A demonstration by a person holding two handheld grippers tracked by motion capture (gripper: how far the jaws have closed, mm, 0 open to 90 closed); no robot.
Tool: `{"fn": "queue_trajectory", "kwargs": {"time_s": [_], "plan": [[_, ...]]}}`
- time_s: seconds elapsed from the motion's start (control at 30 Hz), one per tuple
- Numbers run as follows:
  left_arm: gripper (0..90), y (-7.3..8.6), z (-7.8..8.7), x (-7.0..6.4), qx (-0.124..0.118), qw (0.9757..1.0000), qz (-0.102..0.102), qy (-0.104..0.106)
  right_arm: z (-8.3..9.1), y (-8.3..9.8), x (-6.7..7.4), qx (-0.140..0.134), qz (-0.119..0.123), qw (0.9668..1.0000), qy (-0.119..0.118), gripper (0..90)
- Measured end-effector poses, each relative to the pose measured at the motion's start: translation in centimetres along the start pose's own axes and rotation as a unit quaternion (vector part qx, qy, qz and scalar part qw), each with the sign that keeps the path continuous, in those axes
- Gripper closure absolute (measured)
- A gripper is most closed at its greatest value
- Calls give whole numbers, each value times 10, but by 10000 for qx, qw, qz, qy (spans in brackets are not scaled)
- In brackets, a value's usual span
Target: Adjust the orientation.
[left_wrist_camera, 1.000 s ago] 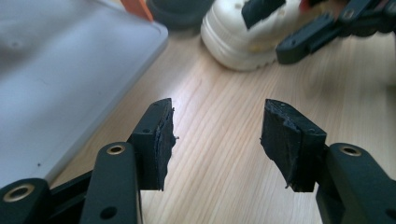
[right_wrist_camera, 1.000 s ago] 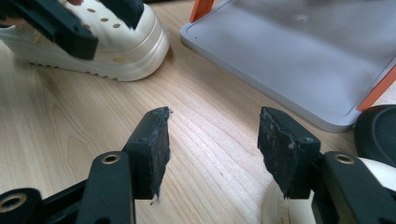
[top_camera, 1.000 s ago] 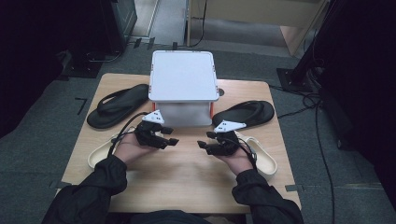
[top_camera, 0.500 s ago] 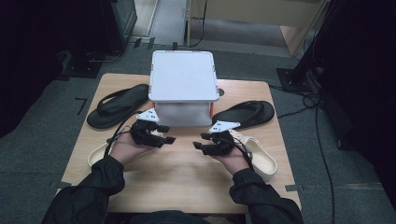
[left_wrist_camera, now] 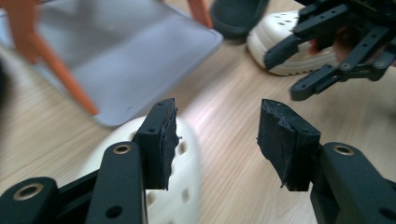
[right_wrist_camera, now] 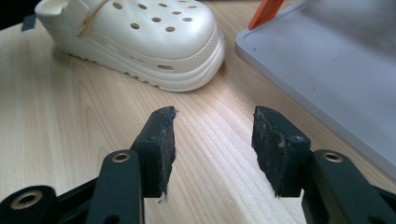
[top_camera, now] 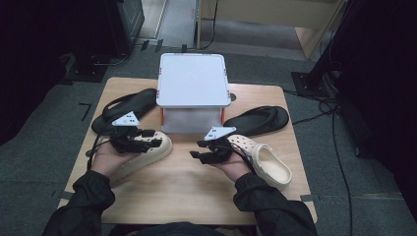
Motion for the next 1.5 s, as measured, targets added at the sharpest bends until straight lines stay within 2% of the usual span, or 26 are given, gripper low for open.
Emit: {"fn": "queue_trajectory", "kwargs": {"time_s": [0.23, 0.27, 0.33, 0.47, 0.5, 0.6, 0.67, 0.8, 0.87, 1.03, 1.13, 1.17, 1.27, 1.37, 1.47, 1.5], "plan": [[541, 22, 24, 31, -44, 9991, 340, -246, -5, -5, 3, -53, 4, 9999, -151, 513], [543, 22, 24, 31, -44, 9991, 340, -246, -5, -5, 3, -53, 4, 9999, -151, 513], [526, 30, 32, 40, -130, 9989, 383, -221, -7, -5, 5, -4, 12, 9999, -171, 512], [511, 42, 37, 47, -83, 9990, 324, -292, -9, -4, 6, 44, 40, 9999, -161, 506], [511, 50, 39, 52, -78, 9989, 369, -277, -9, -4, 6, 44, 40, 9999, -159, 504], [498, 56, 42, 55, -130, 9989, 409, -203, -8, -4, 6, 30, 28, 9999, -155, 503], [490, 66, 40, 60, -78, 9991, 376, -189, -7, -4, 4, 23, 18, 9999, -134, 498], [485, 74, 35, 64, 53, 9987, 484, -170, -7, -4, 3, 21, 0, 9999, -112, 496], [476, 78, 27, 65, 260, 9986, 426, -199, -6, -4, 3, 9, -21, 9999, -99, 491], [453, 78, 15, 67, 385, 9984, 371, -201, -7, -3, 1, 38, -18, 10000, -84, 485], [467, 76, 11, 69, 344, 9987, 343, -169, -8, -3, 2, 53, -3, 9999, -91, 484], [470, 74, 6, 71, 346, 9987, 377, -79, -8, -3, 2, 60, 0, 9999, -95, 484], [491, 72, 0, 72, 384, 9987, 346, -3, -10, -2, 4, 113, 11, 9999, -91, 477], [510, 70, -2, 72, 402, 9986, 331, 32, -9, 0, 4, 107, 1, 9999, -75, 477], [514, 69, -3, 72, 411, 9982, 413, 141, -9, 1, 4, 95, -21, 9999, -65, 477], [521, 67, -4, 70, 402, 9980, 415, 245, -8, 3, 3, 84, -39, 9999, -63, 477]]}}
Point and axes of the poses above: each handheld gripper's, and its own axes: z roughly backward along the jaws, y roughly out of its underside, x roughly to its left, the point moved 7 cm from there along -z, roughly forward along the jaws, and after that the axes turned 13 degrees about x, right-handed, at the moved point
